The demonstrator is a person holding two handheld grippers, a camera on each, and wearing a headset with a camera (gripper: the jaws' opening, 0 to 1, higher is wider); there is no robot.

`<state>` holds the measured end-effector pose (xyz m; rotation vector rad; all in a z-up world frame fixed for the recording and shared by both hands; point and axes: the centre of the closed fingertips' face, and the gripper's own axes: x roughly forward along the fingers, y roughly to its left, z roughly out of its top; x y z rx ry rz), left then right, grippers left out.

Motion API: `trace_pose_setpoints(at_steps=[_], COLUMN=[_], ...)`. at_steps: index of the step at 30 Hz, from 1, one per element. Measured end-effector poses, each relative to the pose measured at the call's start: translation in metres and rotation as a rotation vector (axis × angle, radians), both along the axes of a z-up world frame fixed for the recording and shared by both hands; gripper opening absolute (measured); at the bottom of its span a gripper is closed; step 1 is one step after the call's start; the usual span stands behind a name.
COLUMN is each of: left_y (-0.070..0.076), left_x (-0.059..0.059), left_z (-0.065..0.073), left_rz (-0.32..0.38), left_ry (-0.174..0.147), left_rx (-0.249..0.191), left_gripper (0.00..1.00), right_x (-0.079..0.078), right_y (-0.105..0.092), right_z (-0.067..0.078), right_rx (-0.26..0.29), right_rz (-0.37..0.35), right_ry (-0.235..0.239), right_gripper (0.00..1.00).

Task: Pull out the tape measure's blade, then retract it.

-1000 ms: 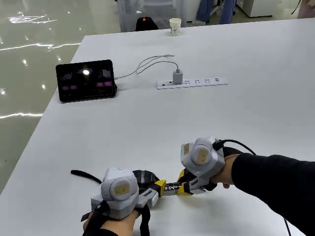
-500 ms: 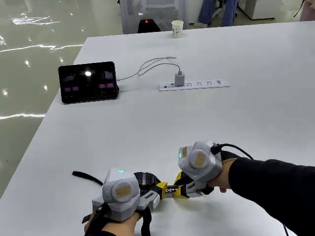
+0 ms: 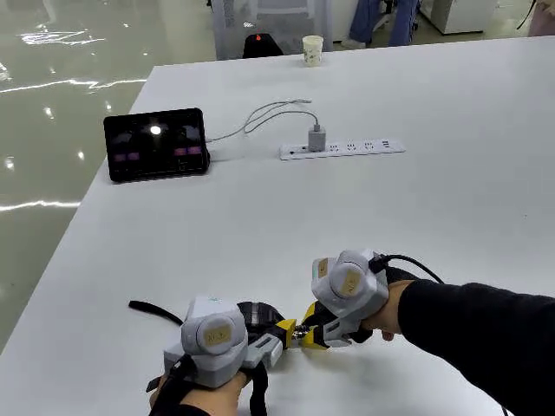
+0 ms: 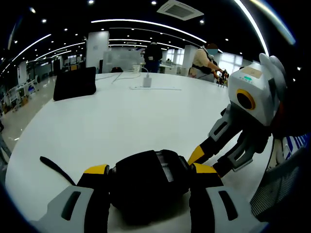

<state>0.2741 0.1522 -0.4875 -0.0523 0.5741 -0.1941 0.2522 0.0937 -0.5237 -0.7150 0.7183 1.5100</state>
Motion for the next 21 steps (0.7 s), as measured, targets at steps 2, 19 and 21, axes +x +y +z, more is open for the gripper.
trace_pose_setpoints(at_steps=[2, 19, 21], left_y=[0.0, 0.0004, 0.0004], left_x=[0.0001, 0.0006, 0.0004], left_z=[0.0, 0.0008, 0.0008], left_rz=[0.0, 0.001, 0.001], left_ry=[0.0, 0.0, 0.0], left_rx=[-0.001, -0.012, -0.012], left_gripper=[0.61, 0.61, 0.61], right_x=[0.0003, -0.003, -0.0032], right_y=[0.0007, 0.0085, 0.0087], right_z=[-0.0001, 0.0005, 0.0004], right_rx=[0.001, 0.001, 0.004], right_rz=[0.001, 0.025, 0.025], right_ry=[0.0, -0.001, -0.001], right_gripper=[0.11, 0.11, 0.11])
